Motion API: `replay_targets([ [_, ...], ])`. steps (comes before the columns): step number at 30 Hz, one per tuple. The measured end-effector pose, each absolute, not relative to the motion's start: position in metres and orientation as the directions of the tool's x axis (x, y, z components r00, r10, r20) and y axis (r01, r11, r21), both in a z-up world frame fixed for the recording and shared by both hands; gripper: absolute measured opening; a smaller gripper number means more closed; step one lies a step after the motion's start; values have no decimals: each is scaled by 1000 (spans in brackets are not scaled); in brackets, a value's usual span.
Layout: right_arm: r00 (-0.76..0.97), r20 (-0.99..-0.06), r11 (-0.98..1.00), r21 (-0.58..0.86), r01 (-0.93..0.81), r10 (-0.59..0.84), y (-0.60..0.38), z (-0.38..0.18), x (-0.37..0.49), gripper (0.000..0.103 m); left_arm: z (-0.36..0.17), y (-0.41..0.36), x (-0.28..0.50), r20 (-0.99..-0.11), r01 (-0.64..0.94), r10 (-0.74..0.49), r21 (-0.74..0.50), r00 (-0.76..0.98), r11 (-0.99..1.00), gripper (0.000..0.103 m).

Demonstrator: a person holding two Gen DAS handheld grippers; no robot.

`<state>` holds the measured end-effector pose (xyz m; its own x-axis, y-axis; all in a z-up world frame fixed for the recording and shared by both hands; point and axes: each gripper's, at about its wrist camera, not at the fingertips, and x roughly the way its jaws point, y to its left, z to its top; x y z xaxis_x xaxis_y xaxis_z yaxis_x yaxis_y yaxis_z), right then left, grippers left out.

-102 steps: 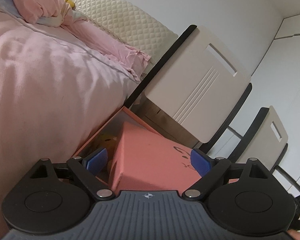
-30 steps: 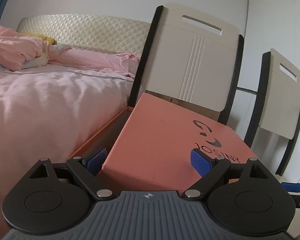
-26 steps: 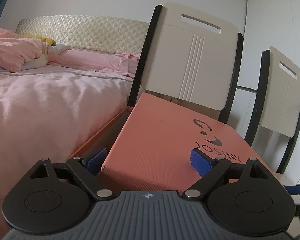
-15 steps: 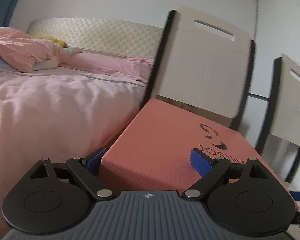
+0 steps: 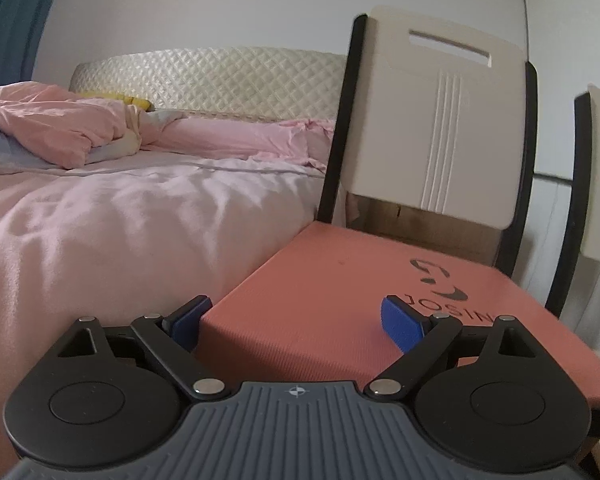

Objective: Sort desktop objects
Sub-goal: 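Press the lid down onto the box with both grippers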

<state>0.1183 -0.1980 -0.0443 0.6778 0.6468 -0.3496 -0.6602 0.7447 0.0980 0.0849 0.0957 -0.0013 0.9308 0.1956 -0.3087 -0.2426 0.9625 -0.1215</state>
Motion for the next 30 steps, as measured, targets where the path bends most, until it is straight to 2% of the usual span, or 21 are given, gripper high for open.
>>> replay_targets([
  [6, 689, -365, 753, 56, -655, 626, -201, -46, 119, 92, -5, 90, 87, -347, -184, 136, -110, 928, 977, 96],
  [15, 703, -332, 768, 129, -627, 630, -222, -42, 126, 92, -10, 83, 87, -360, -118, 71, -110, 930, 987, 97],
  [23, 694, -306, 755, 358, -550, 651, -238, -45, 144, 92, -11, 85, 89, -366, -114, 60, -127, 929, 985, 97],
  [30, 694, -304, 695, 603, -390, 653, -253, -62, 172, 92, -11, 86, 89, -371, -116, 56, -140, 927, 983, 97],
])
